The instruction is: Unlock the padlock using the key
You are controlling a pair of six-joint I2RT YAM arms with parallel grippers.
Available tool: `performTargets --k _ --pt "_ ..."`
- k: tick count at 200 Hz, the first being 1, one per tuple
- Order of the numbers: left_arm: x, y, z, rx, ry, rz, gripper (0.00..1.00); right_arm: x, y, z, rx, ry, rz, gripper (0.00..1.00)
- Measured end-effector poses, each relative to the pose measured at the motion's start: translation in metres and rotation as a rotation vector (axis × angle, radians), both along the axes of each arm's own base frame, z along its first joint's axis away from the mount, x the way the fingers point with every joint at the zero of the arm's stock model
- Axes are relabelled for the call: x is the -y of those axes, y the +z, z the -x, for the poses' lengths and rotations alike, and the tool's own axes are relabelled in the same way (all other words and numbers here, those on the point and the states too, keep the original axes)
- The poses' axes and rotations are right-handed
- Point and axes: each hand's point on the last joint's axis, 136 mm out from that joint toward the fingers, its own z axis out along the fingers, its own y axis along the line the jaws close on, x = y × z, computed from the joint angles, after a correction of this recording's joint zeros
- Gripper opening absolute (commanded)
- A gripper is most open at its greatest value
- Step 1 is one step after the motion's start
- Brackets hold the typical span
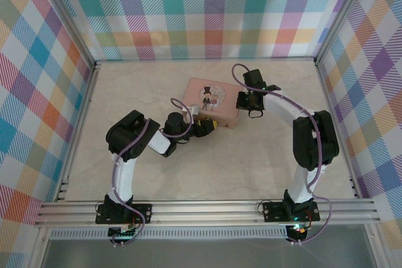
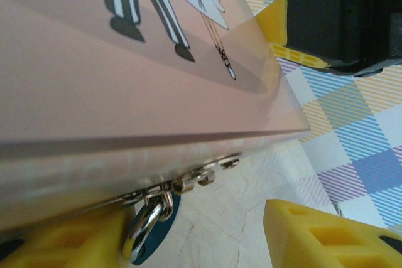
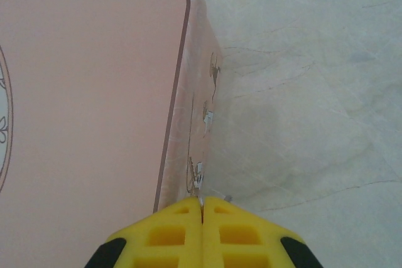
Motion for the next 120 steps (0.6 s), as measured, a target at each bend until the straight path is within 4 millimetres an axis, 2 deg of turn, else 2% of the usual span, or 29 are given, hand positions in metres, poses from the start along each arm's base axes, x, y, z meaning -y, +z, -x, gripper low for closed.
performTargets --k 40,103,120 --pt "0.002 0.002 -0.001 0.006 0.003 0.021 0.57 -0.001 0.001 -0.006 0.015 -0.003 -0.001 0.0" --pt "-0.008 -0.001 0.0 -0.007 0.024 0.032 0.44 -0.004 0.0 -0.006 0.013 0.004 -0.005 0.0" --pt "-0.013 -0.002 -0.001 -0.006 0.03 0.032 0.43 -0.006 0.0 -0.005 0.012 0.009 -0.009 0.0"
